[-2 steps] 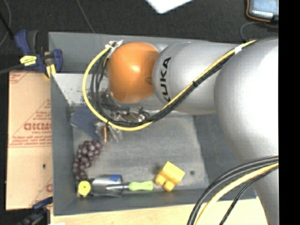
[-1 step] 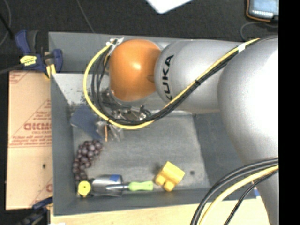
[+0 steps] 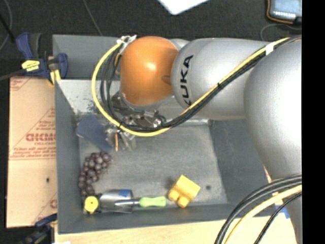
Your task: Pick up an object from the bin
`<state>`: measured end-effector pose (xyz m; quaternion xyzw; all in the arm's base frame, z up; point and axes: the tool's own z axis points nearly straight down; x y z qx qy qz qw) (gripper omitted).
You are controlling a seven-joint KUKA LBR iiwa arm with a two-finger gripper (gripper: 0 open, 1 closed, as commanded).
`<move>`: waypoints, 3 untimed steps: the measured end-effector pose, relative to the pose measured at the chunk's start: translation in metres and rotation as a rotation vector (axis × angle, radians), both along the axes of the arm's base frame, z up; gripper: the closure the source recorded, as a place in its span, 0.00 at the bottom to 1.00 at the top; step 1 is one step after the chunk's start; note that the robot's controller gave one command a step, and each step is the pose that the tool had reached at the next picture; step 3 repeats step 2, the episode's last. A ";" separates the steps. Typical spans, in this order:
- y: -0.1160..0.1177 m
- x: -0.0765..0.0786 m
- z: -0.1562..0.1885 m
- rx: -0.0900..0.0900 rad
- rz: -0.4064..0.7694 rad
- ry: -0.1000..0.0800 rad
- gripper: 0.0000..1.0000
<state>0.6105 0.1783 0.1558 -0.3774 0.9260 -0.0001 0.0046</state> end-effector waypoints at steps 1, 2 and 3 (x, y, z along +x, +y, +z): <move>0.000 0.002 0.019 0.002 -0.001 -0.008 1.00; 0.000 0.003 0.027 0.003 -0.003 -0.012 1.00; 0.000 0.003 0.027 0.003 -0.003 -0.012 1.00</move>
Offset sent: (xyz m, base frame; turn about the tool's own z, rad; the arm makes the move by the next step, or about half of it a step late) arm -0.0001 0.0001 0.0002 0.0000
